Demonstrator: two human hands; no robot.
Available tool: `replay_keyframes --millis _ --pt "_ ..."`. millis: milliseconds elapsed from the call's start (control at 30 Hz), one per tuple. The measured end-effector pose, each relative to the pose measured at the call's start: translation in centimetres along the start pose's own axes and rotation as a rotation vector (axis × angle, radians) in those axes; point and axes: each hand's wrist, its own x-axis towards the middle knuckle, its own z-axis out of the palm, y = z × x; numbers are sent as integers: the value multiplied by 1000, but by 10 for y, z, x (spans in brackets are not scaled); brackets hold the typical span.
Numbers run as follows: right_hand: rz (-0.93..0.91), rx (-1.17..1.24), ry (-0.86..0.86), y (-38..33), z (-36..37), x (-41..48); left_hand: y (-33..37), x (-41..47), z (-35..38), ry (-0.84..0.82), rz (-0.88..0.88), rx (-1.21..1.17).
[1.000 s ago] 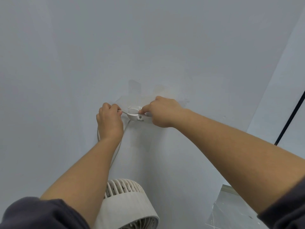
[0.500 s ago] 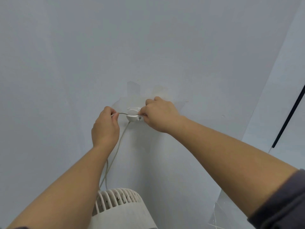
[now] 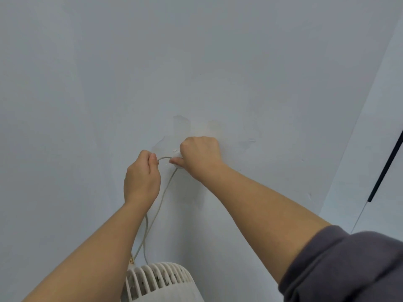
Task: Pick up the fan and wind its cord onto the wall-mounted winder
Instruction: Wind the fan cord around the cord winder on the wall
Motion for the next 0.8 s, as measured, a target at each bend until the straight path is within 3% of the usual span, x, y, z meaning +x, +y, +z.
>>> replay_keyframes --millis 600,800 --pt "94 101 63 1 12 4 -6 2 -1 -80 23 -187" --pt "7 72 69 13 11 0 -9 -3 -1 -232 2 -185"
